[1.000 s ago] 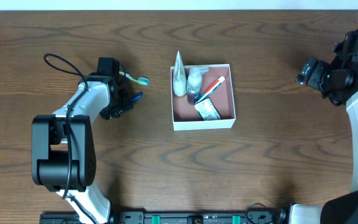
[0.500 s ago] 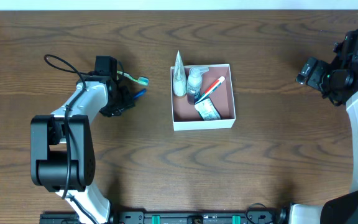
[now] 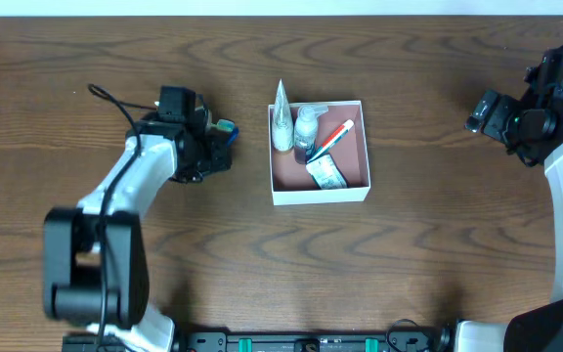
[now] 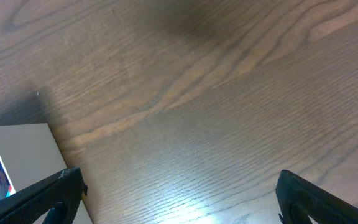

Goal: Pack container

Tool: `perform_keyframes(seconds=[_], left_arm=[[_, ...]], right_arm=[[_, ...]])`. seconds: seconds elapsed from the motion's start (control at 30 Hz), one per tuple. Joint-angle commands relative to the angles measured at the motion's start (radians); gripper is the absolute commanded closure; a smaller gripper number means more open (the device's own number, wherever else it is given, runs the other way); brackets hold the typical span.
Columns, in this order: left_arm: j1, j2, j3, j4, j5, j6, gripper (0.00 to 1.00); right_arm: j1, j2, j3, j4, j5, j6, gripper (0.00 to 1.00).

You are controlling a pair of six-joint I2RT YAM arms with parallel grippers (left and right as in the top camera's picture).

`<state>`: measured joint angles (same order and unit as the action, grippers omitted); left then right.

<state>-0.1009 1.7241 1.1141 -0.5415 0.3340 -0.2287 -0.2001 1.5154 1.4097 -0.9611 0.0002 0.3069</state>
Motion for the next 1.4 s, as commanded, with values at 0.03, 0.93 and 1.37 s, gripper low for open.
perform_keyframes(seconds=[0.03,0.93,1.37], left_arm=[[-0.002,-0.074,-0.001,-0.011,-0.058,0.083,0.50],[-0.031,0.127,-0.002,0.208,-0.106,0.359,0.26],[-0.077,0.148,-0.009,0.204,-0.125,0.498,0.26]], right_arm=[[-0.004,0.003,-0.001,0.000,0.011,0.003,0.01],[-0.004,0.003,-0.001,0.000,0.011,0.003,0.01],[-0.004,0.003,-0.001,0.000,0.011,0.003,0.01]])
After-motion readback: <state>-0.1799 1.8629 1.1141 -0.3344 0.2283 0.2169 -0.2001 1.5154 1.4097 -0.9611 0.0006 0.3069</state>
